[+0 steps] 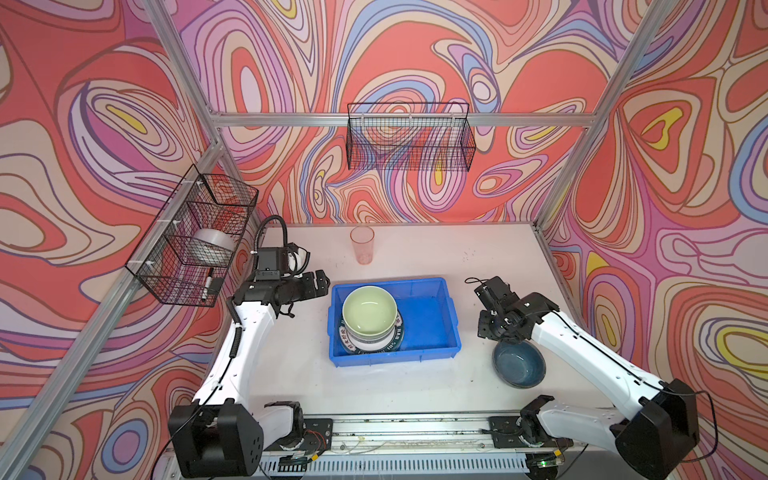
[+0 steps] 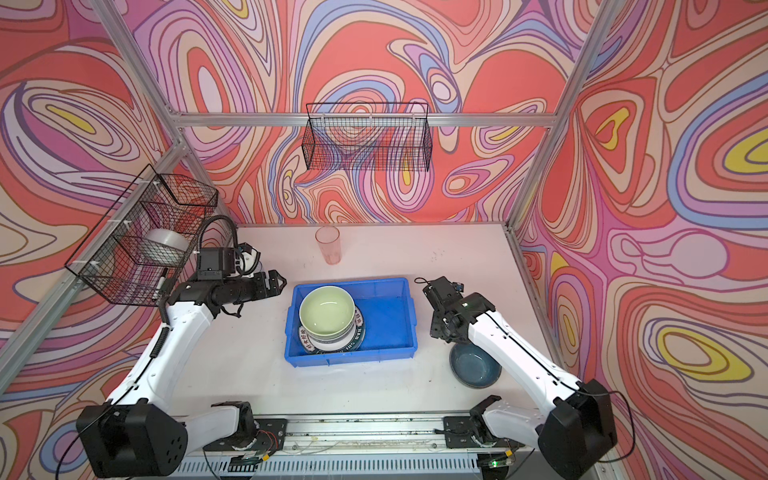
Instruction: Place the mixed dishes into the plastic bin
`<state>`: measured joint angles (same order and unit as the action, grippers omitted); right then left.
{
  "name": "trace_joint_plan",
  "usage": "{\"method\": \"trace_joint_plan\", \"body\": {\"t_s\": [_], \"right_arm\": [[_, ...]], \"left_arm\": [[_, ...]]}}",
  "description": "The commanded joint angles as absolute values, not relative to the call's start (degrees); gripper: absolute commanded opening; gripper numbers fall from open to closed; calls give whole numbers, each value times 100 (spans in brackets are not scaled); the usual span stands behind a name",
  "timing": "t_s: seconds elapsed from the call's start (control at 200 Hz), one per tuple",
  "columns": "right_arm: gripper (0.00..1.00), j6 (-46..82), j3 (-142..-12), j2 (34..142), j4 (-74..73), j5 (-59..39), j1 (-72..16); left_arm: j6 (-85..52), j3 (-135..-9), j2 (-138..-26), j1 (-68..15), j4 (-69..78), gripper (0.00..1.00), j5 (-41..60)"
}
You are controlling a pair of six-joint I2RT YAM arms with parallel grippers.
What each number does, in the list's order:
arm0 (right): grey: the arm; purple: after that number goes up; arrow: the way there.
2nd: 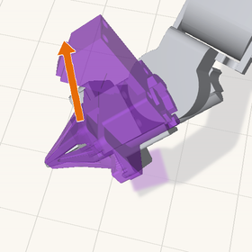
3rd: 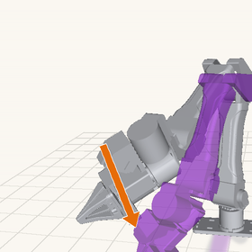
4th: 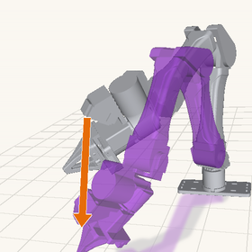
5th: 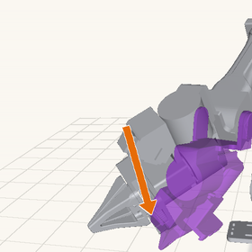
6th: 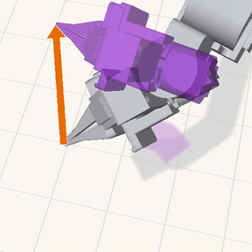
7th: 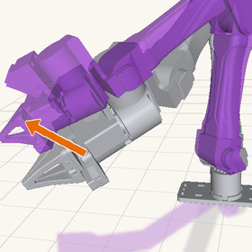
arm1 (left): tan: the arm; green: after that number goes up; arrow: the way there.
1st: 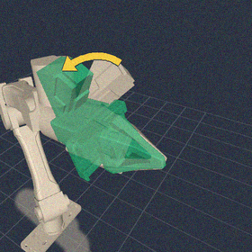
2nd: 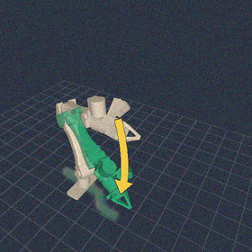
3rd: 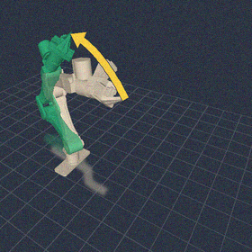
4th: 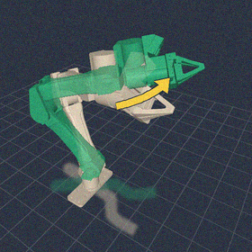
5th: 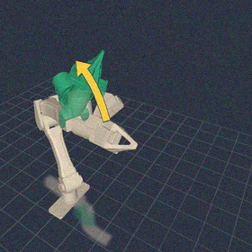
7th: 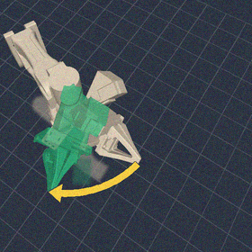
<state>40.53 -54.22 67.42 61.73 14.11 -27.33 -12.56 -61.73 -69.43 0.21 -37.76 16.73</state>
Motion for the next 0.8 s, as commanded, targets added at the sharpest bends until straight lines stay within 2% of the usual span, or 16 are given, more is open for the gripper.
{"method": "trace_joint_plan", "body": {"t_s": [0.0,0.426,0.796], "right_arm": [[52,4406,-5258,6600,6377,1547,-2681],[46,4713,-4273,6748,5625,1269,-2686],[24,4293,-4324,7235,5154,1212,-2681]], "left_arm": [[-1015,-6403,-6904,-73,-4079,94,1427],[-608,-6263,-6577,-546,-4078,94,1118],[-671,-6169,-6529,-668,-4157,95,1046]]}}
